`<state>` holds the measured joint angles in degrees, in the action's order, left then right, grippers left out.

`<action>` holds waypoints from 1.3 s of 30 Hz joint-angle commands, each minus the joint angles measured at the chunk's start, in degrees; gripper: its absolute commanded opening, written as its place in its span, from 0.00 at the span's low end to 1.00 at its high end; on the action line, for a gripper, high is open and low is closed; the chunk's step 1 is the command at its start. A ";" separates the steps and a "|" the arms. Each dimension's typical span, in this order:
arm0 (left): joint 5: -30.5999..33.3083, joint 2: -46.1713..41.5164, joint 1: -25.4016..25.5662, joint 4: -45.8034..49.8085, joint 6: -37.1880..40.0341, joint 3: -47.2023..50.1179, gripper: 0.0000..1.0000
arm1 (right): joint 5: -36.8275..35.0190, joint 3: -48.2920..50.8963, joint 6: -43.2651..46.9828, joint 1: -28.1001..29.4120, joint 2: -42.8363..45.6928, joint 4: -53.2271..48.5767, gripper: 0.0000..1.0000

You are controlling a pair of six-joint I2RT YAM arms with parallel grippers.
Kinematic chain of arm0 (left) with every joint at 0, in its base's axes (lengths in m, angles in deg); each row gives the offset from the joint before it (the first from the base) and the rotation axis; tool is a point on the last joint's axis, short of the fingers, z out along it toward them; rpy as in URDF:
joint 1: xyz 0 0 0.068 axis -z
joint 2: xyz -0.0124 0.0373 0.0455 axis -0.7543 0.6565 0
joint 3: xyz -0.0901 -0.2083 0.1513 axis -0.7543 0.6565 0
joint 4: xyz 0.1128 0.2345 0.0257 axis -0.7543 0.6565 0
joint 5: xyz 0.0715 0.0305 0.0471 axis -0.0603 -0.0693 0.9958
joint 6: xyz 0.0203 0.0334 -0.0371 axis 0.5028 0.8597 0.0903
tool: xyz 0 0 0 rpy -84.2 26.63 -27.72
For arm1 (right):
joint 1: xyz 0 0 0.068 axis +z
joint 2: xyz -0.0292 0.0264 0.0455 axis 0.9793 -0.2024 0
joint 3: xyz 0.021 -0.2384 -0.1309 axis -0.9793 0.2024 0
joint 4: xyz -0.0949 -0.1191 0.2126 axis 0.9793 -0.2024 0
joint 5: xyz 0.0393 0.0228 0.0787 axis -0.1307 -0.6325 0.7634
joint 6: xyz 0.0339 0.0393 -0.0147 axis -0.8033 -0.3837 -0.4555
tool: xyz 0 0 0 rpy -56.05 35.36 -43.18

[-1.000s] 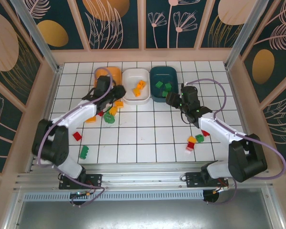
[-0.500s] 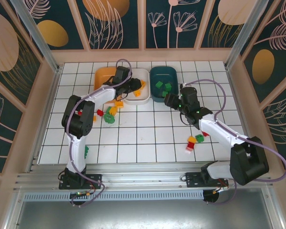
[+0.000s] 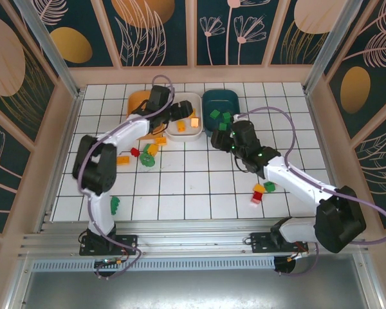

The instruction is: Sort the legos into containers by color

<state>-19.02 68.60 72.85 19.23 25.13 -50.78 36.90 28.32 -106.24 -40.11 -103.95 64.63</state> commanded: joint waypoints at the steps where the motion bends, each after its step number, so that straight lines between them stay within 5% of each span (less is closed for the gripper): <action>1: 5.66 -16.22 -4.07 -2.13 -5.58 9.90 0.84 | -3.10 -3.32 1.62 7.02 -3.81 3.15 0.70; 7: 10.23 -36.42 -12.29 8.66 -9.77 27.54 0.83 | -2.69 -14.47 8.81 18.33 -22.75 7.72 0.74; 14: 13.30 -50.31 -15.79 15.58 -9.45 36.42 0.90 | 2.82 -33.29 15.42 20.01 -44.14 2.91 0.76; 31: 8.44 -48.13 -15.88 13.80 -5.69 34.61 0.92 | 6.62 -50.26 13.09 20.07 -61.99 -2.72 0.69; 39: 8.87 -48.64 -15.88 14.39 -4.47 34.30 0.92 | 5.96 -49.68 12.70 20.96 -60.81 -3.14 0.42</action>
<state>-10.15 20.62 57.31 33.37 18.99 -14.67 43.29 -21.58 -93.12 -19.82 -165.06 62.75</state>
